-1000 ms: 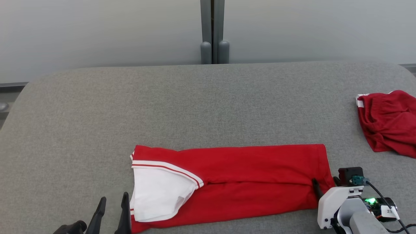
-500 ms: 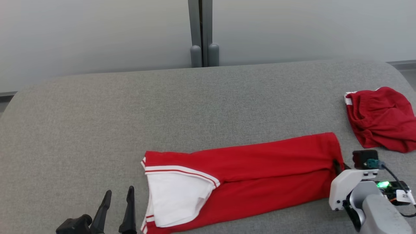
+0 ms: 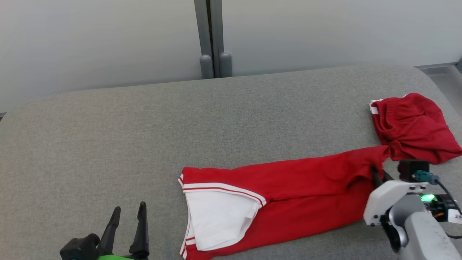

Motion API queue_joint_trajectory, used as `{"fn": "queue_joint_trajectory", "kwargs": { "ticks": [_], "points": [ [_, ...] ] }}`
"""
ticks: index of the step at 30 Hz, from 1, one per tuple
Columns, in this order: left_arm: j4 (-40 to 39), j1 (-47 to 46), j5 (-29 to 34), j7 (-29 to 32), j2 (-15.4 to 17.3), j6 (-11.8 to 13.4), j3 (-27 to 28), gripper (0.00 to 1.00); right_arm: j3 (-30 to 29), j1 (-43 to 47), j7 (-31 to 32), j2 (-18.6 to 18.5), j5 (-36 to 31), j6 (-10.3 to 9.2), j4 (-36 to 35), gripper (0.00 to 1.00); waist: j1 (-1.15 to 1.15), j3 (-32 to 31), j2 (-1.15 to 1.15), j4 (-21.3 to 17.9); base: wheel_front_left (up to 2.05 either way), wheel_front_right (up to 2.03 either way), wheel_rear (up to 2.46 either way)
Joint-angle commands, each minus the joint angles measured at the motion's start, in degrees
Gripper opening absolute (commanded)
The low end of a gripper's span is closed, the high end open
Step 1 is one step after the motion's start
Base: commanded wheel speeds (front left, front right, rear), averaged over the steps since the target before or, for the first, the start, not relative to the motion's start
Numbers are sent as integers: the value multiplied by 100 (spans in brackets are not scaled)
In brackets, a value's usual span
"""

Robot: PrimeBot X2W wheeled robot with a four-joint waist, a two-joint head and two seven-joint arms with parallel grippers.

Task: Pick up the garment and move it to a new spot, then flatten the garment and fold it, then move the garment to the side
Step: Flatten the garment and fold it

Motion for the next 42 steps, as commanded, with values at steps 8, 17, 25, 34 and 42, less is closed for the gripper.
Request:
{"fn": "queue_joint_trajectory", "kwargs": {
  "ticks": [8, 17, 25, 34, 42],
  "points": [
    [100, -93, 69, -16, -97, -98, 63, 100, 1308, 264, 293, 401, 638, -8, -1164, 0, 0, -45, 0, 203, 0, 0, 0],
    [172, -163, 104, -15, -150, -184, 43, 100, 2899, 104, 305, 458, 1708, -8, -1401, 0, 0, -68, 0, 548, 0, 0, 0],
    [308, -287, 129, 1, -216, -263, -86, 100, 4014, -348, 66, 464, 2521, -8, -864, 0, 0, -80, 0, 904, 0, 0, 0],
    [466, -437, 172, 20, -292, -344, -259, 100, 4824, -964, -236, 466, 3089, -8, -36, 0, 0, -106, 0, 1224, 0, 0, 0],
    [589, -460, 153, 11, -329, -399, -336, 100, 5332, -1391, -445, 464, 3473, -8, 506, 100, 0, -111, 0, 1353, 0, 0, 0]
  ]
}}
